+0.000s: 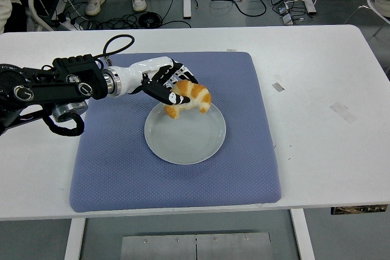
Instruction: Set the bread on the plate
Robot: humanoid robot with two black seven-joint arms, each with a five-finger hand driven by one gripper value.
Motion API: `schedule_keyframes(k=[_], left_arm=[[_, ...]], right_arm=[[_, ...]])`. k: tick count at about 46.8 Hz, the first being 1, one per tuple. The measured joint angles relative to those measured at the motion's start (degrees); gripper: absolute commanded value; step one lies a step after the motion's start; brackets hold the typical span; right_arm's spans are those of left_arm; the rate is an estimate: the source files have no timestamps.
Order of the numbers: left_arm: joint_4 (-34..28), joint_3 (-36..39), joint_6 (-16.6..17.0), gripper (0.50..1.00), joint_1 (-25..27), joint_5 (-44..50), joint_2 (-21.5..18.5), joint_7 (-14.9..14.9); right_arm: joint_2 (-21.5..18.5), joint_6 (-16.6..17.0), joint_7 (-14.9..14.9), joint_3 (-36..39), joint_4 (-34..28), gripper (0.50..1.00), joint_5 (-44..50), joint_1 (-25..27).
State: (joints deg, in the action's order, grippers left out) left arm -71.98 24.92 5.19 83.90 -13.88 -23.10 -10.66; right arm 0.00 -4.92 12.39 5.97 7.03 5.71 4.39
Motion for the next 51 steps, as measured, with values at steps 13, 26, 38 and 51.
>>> schedule_keyframes(k=[13, 26, 38, 51], left_arm=[[-1.9, 2.0, 1.9, 0.500, 1.5, -3.6, 0.1, 1.5], [-2.6, 4.0, 2.6, 0.500, 1.7, -8.4, 0.7, 1.6], [-2.6, 4.1, 2.6, 0.500, 1.4, -9.8, 0.7, 1.8], [-2.3, 3.9, 2.9, 0.500, 0.1, -9.8, 2.0, 1.9]], right_arm=[[0.0, 0.0, 0.0, 0.0, 0.0, 1.000, 0.0, 0.0], [0.0, 0.0, 0.0, 0.0, 0.0, 1.000, 0.0, 0.0], [0.0, 0.0, 0.0, 0.0, 0.0, 1.000, 0.0, 0.0], [0.0, 0.0, 0.0, 0.0, 0.0, 1.000, 0.0, 0.0]])
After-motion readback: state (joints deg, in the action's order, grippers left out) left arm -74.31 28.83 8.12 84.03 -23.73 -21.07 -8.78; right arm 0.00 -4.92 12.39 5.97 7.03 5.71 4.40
